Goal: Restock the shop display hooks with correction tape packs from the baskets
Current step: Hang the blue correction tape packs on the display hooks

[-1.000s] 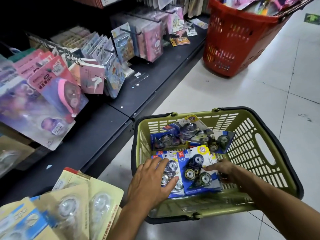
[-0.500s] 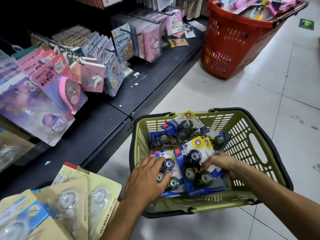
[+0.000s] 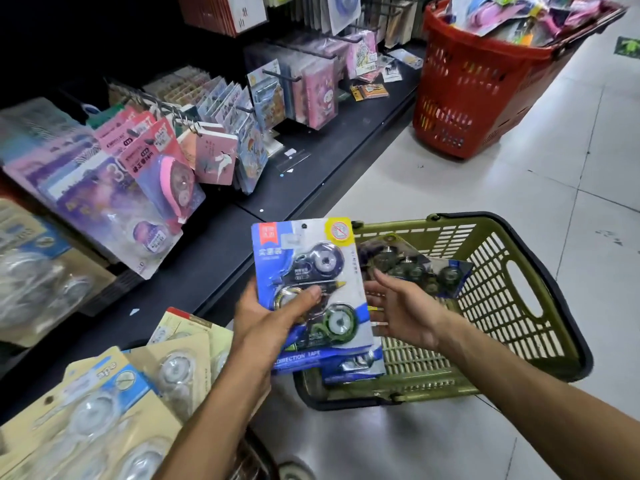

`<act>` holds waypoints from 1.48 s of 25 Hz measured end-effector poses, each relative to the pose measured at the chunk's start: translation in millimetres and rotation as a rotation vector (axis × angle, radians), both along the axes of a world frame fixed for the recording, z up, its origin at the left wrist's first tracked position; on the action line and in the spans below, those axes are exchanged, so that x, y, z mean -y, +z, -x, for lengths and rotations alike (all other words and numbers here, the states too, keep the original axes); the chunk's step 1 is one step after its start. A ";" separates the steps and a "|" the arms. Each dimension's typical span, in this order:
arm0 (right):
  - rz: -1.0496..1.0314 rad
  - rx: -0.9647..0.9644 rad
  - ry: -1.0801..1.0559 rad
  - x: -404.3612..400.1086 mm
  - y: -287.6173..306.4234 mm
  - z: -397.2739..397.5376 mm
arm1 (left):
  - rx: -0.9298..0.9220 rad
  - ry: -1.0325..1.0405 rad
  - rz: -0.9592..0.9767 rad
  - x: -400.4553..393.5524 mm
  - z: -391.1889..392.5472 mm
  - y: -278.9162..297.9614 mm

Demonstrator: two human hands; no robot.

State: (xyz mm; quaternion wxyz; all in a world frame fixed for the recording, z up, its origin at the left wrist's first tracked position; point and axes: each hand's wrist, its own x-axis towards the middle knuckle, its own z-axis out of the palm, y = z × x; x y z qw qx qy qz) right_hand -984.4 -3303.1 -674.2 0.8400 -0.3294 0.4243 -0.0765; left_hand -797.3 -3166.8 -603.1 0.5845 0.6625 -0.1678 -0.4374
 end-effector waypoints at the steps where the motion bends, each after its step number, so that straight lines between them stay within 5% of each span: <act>1: 0.047 -0.207 0.069 7.2 -20.1 -4.2 | 0.049 0.039 0.000 -1.0 -7.6 3.8; 3: 0.268 -0.690 0.349 17.8 -63.2 -14.1 | 0.096 0.097 0.006 -0.9 -16.4 7.5; 5: 0.410 -0.910 0.575 15.4 -94.9 -27.4 | 0.077 0.137 0.027 -5.4 -22.6 8.5; 12: 0.238 -0.864 0.097 1.3 -104.5 -54.2 | 0.049 0.146 0.020 -17.2 -42.9 -1.4; 18: 0.245 -0.766 0.148 -8.9 -90.0 -47.6 | 0.041 0.168 0.036 -19.4 -38.7 2.3; 22: 0.327 -0.729 -0.104 -17.6 -49.9 -27.4 | 0.115 0.185 0.079 -32.6 -36.9 32.3; 26: 0.647 -0.589 -0.323 -37.8 38.6 4.5 | 0.175 0.314 0.144 -53.3 -41.3 65.5; 29: 0.724 -0.299 -0.431 -63.6 126.2 10.3 | 0.165 0.404 0.196 -74.8 -50.8 88.3; 37: 0.570 0.398 -0.029 -186.3 286.6 -116.5 | 0.317 0.562 0.326 -218.8 -92.7 186.5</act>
